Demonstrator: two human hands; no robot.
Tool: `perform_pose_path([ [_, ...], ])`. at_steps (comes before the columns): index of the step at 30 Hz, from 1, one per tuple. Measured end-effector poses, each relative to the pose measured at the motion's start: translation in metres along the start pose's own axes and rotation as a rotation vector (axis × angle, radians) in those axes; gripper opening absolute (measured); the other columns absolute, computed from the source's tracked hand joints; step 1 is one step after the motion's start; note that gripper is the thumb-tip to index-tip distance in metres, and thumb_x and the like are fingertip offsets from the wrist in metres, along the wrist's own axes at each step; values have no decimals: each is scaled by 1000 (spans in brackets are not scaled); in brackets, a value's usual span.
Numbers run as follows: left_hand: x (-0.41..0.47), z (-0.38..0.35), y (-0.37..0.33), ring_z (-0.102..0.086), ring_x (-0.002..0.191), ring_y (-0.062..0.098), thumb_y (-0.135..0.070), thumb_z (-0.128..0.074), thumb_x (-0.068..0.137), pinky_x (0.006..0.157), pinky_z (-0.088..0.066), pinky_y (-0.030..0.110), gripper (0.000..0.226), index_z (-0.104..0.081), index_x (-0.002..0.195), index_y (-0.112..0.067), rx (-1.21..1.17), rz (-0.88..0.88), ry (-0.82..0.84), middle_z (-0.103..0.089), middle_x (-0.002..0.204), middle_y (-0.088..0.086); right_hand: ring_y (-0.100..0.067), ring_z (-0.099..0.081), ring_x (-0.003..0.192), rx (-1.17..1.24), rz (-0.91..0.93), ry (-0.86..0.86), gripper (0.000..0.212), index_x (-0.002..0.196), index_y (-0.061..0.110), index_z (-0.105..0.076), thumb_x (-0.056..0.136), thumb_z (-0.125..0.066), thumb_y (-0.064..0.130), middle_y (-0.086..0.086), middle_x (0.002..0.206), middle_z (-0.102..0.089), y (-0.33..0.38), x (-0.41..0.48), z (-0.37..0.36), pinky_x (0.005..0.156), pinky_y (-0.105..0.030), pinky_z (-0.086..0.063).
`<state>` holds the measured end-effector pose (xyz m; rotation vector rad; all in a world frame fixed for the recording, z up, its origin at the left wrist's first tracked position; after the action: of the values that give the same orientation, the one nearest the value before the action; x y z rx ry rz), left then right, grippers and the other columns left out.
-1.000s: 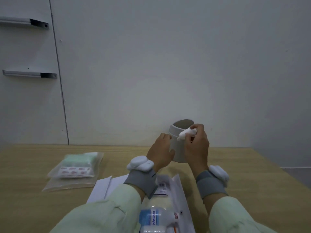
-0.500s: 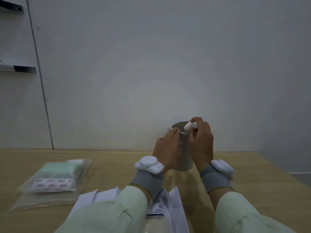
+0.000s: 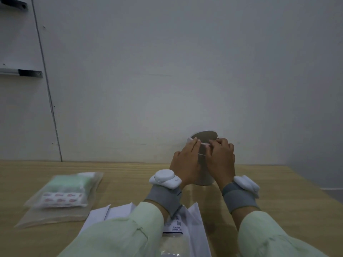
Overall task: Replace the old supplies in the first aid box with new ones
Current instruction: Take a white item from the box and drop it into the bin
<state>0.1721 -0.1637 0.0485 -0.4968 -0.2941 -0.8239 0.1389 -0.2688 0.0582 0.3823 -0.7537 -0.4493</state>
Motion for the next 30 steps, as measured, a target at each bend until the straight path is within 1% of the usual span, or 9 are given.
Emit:
perform_pose_path([
  [4, -5, 5, -2, -12, 148, 15, -18, -39, 97, 114, -26, 38, 66, -4, 153, -14, 35, 0, 36, -1, 162, -2, -30, -35, 127, -93, -9, 105, 45, 138, 16, -43, 95, -44, 30, -7, 141, -39, 4, -3, 3, 101, -44, -37],
  [8, -16, 16, 3, -11, 148, 18, -19, -41, 96, 115, -21, 40, 68, -4, 153, -14, 7, 43, 77, -2, 162, -1, -29, -38, 126, -12, -26, 59, 43, 136, 16, -43, 93, -48, 24, -9, 137, -43, 9, -11, 13, 101, -44, -39],
  [12, -35, 32, 13, -20, 146, 23, -21, -43, 96, 114, -21, 41, 61, -14, 150, -13, -8, 107, 120, -15, 160, 2, -30, -43, 120, 120, 1, 32, 37, 126, 14, -48, 89, -50, 13, -11, 128, -47, 20, -30, 26, 97, -43, -42],
  [16, -55, 39, 27, -34, 137, 27, -24, -44, 97, 110, -28, 40, 54, -26, 146, -11, 18, 154, 159, -29, 152, 6, -31, -50, 108, 302, 23, 68, 33, 118, 7, -51, 86, -48, 1, -15, 118, -50, 35, -52, 33, 87, -37, -43],
  [19, -71, 43, 32, -43, 128, 27, -22, -47, 96, 106, -35, 39, 44, -39, 137, -10, -6, 179, 143, -43, 139, 9, -28, -53, 94, 398, 21, 77, 28, 110, 5, -52, 84, -49, -2, -15, 104, -55, 43, -74, 38, 81, -36, -45],
  [21, -81, 43, 35, -50, 117, 26, -20, -50, 93, 100, -41, 38, 34, -50, 125, -9, -39, 193, 138, -52, 127, 10, -24, -53, 84, 444, 0, 108, 24, 106, 6, -53, 83, -49, -2, -12, 94, -56, 48, -88, 39, 74, -32, -43],
  [23, -86, 43, 37, -56, 106, 24, -16, -54, 90, 92, -46, 33, 26, -59, 113, -8, -77, 204, 138, -58, 117, 10, -21, -53, 78, 449, -4, 145, 19, 102, 7, -53, 85, -49, -1, -10, 87, -57, 52, -96, 36, 70, -29, -42],
  [26, -99, 48, 36, -60, 96, 21, -9, -56, 84, 82, -46, 25, 19, -65, 101, -7, -121, 207, 133, -65, 106, 9, -19, -52, 74, 429, 5, 198, 12, 95, 8, -55, 88, -47, 1, -8, 81, -58, 57, -108, 37, 69, -28, -44],
  [30, -117, 50, 38, -61, 87, 20, -5, -59, 79, 81, -50, 29, 15, -67, 91, -9, -141, 212, 117, -67, 98, 8, -16, -51, 70, 401, 18, 257, 15, 83, 13, -53, 84, -52, -1, -5, 74, -57, 59, -125, 38, 59, -24, -40],
])
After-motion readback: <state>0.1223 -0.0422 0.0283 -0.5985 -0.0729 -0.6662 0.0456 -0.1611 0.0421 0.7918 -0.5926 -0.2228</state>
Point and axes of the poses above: each hand's wrist, its own x-axis towards the middle knuckle, its own z-axis out of the back of the hand, y = z × x, the point moved 4 cm from there along x, towards the middle knuckle
